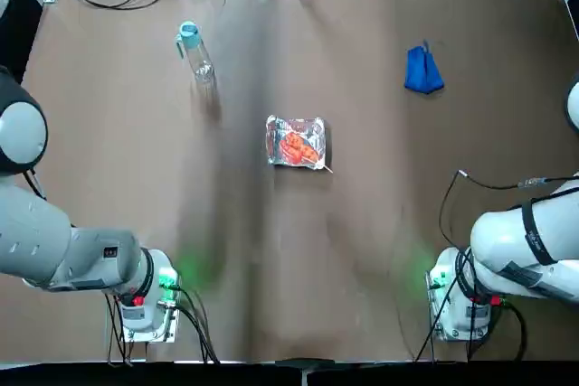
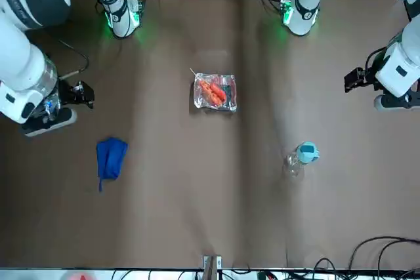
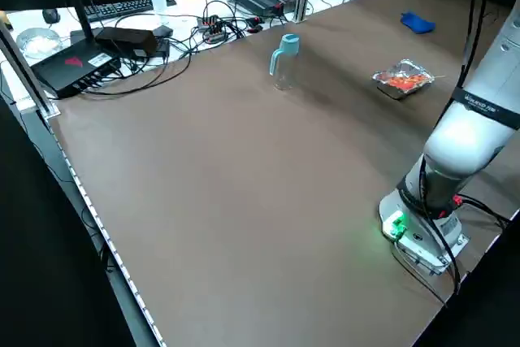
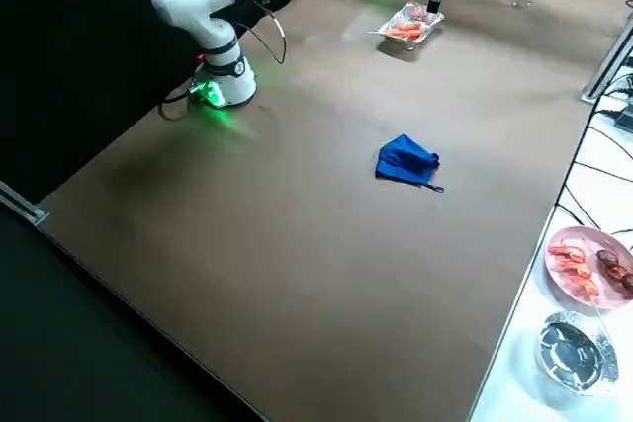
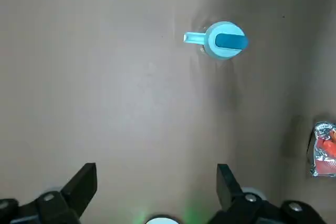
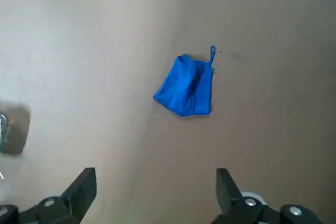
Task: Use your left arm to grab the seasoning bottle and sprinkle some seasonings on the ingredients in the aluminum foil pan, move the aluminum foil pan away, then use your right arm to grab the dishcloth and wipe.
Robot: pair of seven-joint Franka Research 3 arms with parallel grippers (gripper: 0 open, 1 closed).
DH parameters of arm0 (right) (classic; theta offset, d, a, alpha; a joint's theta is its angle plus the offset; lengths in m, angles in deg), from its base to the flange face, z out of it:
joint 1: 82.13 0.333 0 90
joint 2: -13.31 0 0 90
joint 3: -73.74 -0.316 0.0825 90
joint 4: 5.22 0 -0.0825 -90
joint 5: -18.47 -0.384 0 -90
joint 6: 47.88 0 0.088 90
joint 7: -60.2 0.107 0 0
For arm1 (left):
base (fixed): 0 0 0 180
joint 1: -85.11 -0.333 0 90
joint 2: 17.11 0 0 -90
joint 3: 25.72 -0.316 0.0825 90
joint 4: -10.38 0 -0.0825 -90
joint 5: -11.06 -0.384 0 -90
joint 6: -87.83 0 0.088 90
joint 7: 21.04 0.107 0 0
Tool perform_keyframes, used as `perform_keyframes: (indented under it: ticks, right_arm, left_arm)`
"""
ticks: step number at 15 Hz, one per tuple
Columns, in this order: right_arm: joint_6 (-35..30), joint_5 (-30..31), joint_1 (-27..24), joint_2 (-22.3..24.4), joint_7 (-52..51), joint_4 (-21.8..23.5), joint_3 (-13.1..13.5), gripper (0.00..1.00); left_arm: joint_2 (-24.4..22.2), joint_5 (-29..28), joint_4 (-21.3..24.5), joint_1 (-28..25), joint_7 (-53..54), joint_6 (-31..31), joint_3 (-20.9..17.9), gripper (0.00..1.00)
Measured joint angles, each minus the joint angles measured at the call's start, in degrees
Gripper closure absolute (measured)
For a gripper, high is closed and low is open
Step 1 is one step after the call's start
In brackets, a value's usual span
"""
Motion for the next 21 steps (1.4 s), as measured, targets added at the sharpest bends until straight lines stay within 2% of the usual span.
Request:
perform_keyframes:
  ticks: [5,6,7,8,12,17,21]
  right_arm:
    - [-1.2,-2.9,-3.2,1.5,-0.8,0.0,0.5,0.00]
    - [-1.6,-3.2,-2.7,1.8,-0.9,0.0,1.3,0.00]
    - [-1.8,-4.2,-1.1,2.3,-0.9,0.0,3.3,0.00]
    - [-1.9,-5.7,2.2,3.0,-0.9,0.0,7.3,0.00]
    - [-2.2,-11.1,20.7,7.4,-2.4,1.2,30.1,0.00]
    - [1.6,-11.4,21.3,12.7,-4.0,9.6,31.5,0.00]
    - [2.2,-11.5,21.6,13.5,-4.3,11.3,31.6,0.00]
  left_arm:
    - [0.0,0.0,0.0,0.1,-0.3,0.1,0.1,0.00]
    - [0.0,0.0,-0.1,0.1,-0.3,0.2,0.1,0.00]
    - [0.0,0.0,-0.3,0.1,-0.3,0.3,0.1,0.00]
    - [0.0,0.0,-0.4,0.1,-0.3,0.3,0.1,0.00]
    - [0.0,0.0,-1.0,0.1,-0.3,0.4,0.1,0.00]
    - [-0.1,1.1,-1.2,0.2,0.0,2.7,0.8,0.00]
    - [-0.3,2.8,-1.4,0.5,0.4,4.2,1.3,0.00]
